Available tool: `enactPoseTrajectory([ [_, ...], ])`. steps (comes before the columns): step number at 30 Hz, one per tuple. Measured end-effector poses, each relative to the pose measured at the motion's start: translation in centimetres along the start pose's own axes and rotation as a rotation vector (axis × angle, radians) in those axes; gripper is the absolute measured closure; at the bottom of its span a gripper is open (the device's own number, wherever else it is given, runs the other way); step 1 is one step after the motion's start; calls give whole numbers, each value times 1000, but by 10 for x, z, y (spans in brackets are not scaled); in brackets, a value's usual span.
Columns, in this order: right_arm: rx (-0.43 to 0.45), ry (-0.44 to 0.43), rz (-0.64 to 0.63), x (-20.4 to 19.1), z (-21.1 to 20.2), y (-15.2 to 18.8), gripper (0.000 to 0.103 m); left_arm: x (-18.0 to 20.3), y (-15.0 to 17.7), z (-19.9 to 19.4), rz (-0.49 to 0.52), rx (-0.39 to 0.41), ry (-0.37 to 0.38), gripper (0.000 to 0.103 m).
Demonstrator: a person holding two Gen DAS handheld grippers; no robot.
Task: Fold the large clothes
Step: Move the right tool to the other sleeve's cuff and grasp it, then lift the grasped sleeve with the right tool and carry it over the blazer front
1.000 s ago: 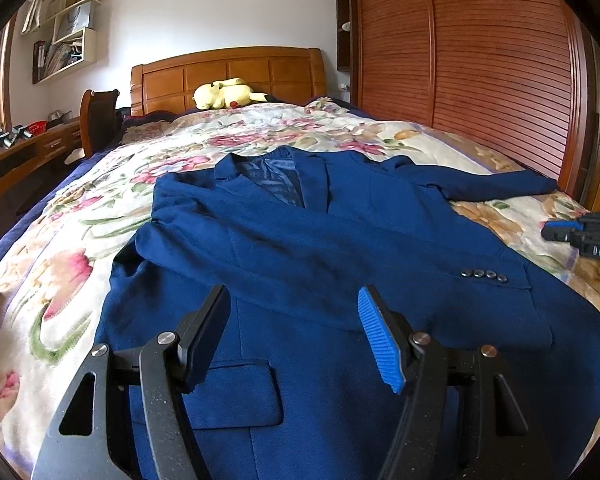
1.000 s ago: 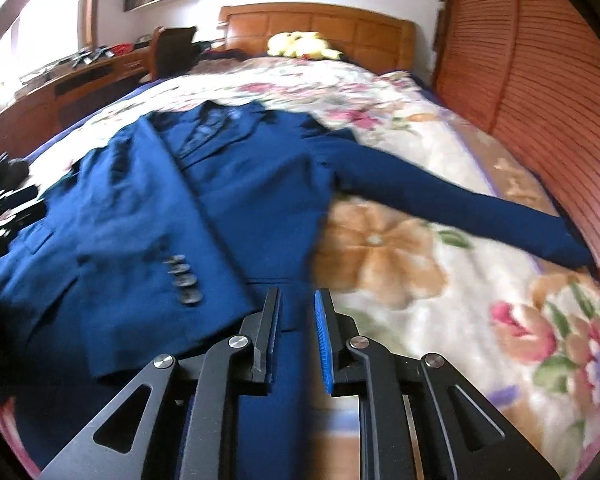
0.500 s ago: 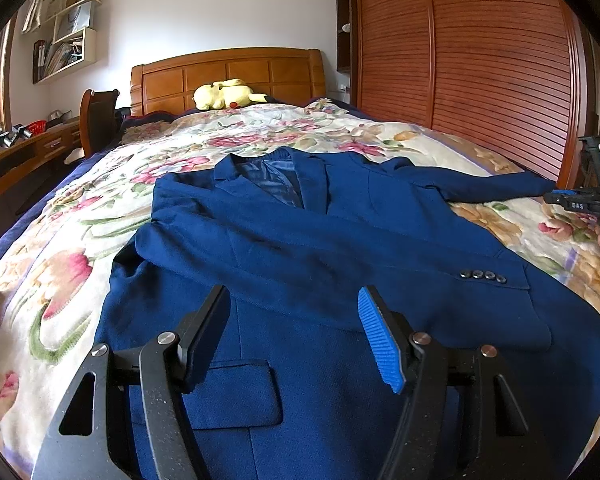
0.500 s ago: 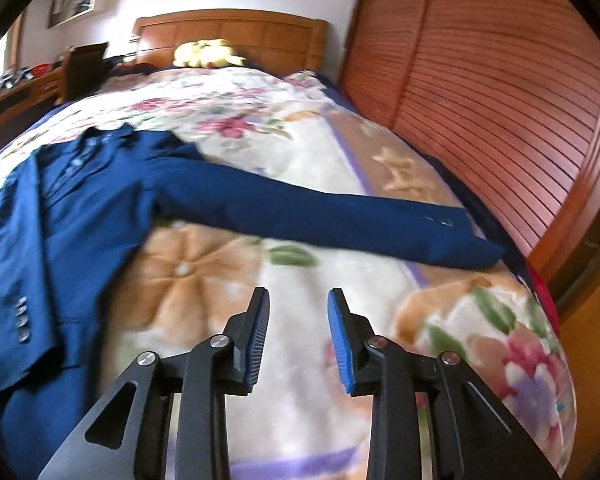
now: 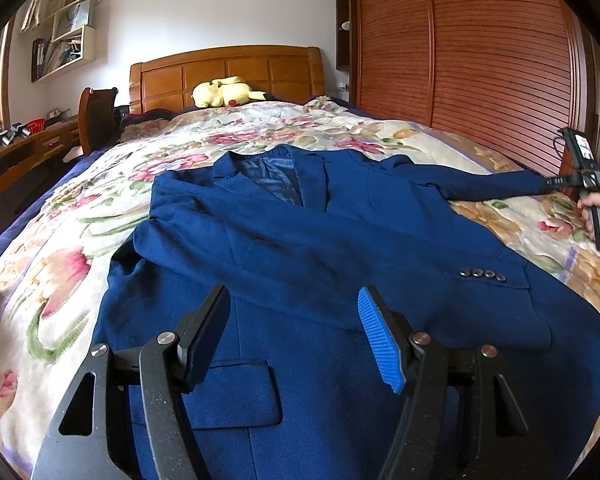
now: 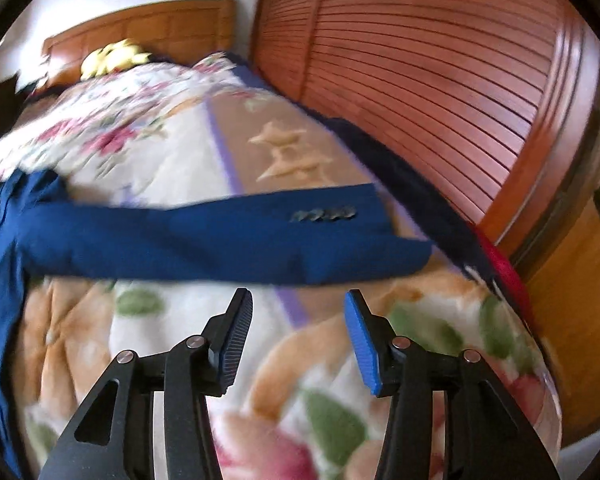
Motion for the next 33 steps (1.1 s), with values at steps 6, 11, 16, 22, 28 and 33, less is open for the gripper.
enactPoseTrajectory([
  [6, -18, 24, 101, 16, 30, -24, 50, -1, 0, 2, -1, -10, 5, 35],
  [11, -48, 132, 111, 27, 52, -36, 47, -1, 1, 2, 2, -13, 7, 35],
  [16, -117, 153, 165, 37, 73, -38, 45, 0, 2, 4, 2, -16, 11, 35],
  [22, -194, 74, 216, 31, 97, -21, 45, 0, 2, 4, 2, -15, 11, 35],
  [28, -194, -55, 66, 5, 91, -17, 84, 0, 1, 3, 8, -6, 15, 35],
  [33, -111, -107, -32, -22, 50, -28, 91, 0, 1, 2, 9, -3, 14, 35],
])
Point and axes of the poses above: each gripper's, at about its wrist camera, not at the fingertips, and z roughly the way its jaws point, x to its right, y to its underside, the point moved 2 cm from there along z, roughly the way its jaws point, and after that the axes turned 1 degree about -z, right-handed, at the moved point
